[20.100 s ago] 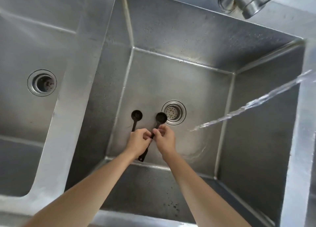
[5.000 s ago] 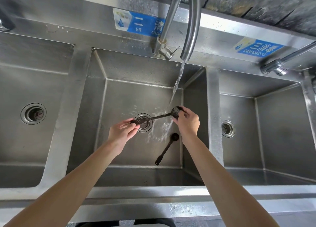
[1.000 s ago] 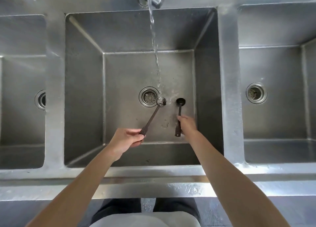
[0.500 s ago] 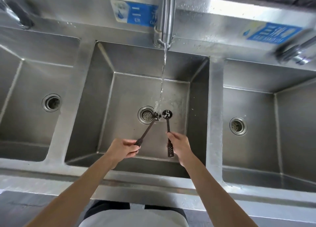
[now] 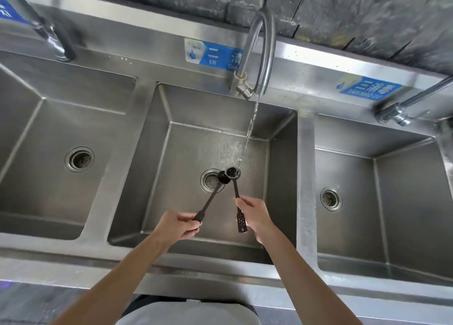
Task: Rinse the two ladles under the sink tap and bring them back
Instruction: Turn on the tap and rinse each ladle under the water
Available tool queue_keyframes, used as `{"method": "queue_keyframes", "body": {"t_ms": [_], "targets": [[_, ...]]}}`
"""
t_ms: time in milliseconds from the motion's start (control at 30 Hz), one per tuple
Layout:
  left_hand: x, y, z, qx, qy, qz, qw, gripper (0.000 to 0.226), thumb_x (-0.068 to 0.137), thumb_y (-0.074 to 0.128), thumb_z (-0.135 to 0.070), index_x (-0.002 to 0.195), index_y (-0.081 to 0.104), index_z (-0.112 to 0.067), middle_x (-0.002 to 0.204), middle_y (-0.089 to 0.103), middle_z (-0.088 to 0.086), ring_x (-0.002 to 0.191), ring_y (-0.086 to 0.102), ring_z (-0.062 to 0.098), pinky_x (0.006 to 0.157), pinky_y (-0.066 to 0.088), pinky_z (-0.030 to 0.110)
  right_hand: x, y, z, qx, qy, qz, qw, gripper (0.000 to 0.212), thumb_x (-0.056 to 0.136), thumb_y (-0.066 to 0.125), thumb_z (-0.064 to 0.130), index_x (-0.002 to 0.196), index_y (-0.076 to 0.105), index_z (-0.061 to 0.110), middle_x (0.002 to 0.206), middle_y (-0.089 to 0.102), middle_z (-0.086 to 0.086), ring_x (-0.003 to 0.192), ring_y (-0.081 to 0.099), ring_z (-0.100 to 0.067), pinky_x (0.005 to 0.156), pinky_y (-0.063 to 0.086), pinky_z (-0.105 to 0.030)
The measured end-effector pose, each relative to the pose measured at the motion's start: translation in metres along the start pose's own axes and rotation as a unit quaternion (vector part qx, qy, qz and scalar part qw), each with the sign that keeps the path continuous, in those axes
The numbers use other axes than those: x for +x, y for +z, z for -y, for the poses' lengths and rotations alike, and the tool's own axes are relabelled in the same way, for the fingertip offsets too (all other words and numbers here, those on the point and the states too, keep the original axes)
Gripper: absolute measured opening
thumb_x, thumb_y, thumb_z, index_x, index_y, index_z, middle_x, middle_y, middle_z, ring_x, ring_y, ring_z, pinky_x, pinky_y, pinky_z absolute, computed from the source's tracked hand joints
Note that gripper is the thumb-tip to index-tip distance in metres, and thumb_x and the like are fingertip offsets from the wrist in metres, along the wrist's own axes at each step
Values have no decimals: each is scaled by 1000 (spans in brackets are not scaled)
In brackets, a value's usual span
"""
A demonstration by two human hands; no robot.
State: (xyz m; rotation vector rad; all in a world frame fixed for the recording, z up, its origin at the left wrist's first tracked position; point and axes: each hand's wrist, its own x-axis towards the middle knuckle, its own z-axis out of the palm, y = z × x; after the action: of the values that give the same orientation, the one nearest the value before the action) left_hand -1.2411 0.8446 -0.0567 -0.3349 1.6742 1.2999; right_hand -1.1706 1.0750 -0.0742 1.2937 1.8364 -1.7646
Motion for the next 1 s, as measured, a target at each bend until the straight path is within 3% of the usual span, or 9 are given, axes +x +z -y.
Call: {"method": "queue_keyframes", "body": {"t_ms": [133, 233, 367, 467, 633, 700, 767, 867, 1000], "targets": [[-2, -10, 1, 4, 7, 8, 1000, 21, 84, 74, 4, 104, 78, -1, 100, 77, 23, 81, 73, 18, 73, 62, 22, -6, 5, 8, -4, -5, -13, 1000, 30, 98, 66, 24, 72, 69, 10, 54, 57, 6, 48, 56, -12, 43, 42, -19], [1, -17, 0, 7, 5, 15, 1000, 20, 83, 75, 3, 101, 80, -5, 95, 78, 20, 79, 72, 18, 73, 62, 23, -10, 6, 12, -6, -7, -25, 1000, 27, 98, 65, 23, 78, 69, 4, 54, 58, 5, 48, 56, -12, 43, 42, -20], [5, -21, -2, 23, -5, 25, 999, 20, 83, 77, 1, 100, 81, -9, 80, 79, 7, 71, 73, 10, 67, 59, 18, -18, 2, 11, -4, -8, -46, 999, 27, 99, 64, 21, 80, 69, 2, 55, 59, 3, 51, 56, -13, 52, 47, -27], [5, -22, -3, 33, -5, 31, 999, 23, 82, 78, -1, 103, 80, -11, 82, 80, 0, 76, 75, 8, 69, 59, 19, -24, 0, 10, -17, -12, -62, 998, 27, 98, 63, 20, 79, 68, 2, 59, 59, 1, 55, 56, -15, 57, 48, -31], [-1, -25, -1, 32, -1, 30, 999, 21, 84, 76, -1, 98, 81, -15, 87, 81, 5, 80, 75, 13, 70, 59, 20, -31, 3, 16, -139, -45, -86, 986, 26, 97, 60, 21, 80, 71, 5, 63, 58, -4, 59, 53, -17, 59, 45, -30], [-3, -26, -2, 34, -1, 29, 999, 21, 84, 76, -1, 98, 81, -16, 88, 81, 5, 80, 76, 12, 70, 59, 20, -34, 6, 20, -260, -83, -113, 955, 28, 95, 58, 22, 72, 65, 7, 65, 58, -4, 58, 53, -21, 57, 42, -28], [-4, -25, -4, 36, -1, 26, 999, 21, 84, 76, -1, 99, 80, -16, 88, 81, 4, 79, 76, 11, 70, 60, 20, -37, 6, 25, -387, -120, -144, 903, 27, 96, 58, 23, 70, 62, 15, 82, 60, -3, 67, 61, -26, 58, 41, -28], [-6, -22, -7, 33, 3, 27, 999, 20, 84, 77, -3, 99, 80, -16, 89, 81, 4, 80, 77, 11, 69, 60, 19, -41, 2, 33, -519, -165, -147, 826, 14, 98, 59, 19, 98, 71, 12, 108, 60, -3, 85, 68, -29, 67, 48, -31], [-6, -16, -12, 41, 15, 35, 998, 23, 83, 78, -7, 102, 80, -21, 93, 81, 1, 86, 78, 13, 72, 60, 20, -44, -8, 33, -570, -180, -159, 786, 15, 99, 59, 13, 108, 71, 12, 115, 62, -4, 90, 68, -23, 67, 53, -32]]}}
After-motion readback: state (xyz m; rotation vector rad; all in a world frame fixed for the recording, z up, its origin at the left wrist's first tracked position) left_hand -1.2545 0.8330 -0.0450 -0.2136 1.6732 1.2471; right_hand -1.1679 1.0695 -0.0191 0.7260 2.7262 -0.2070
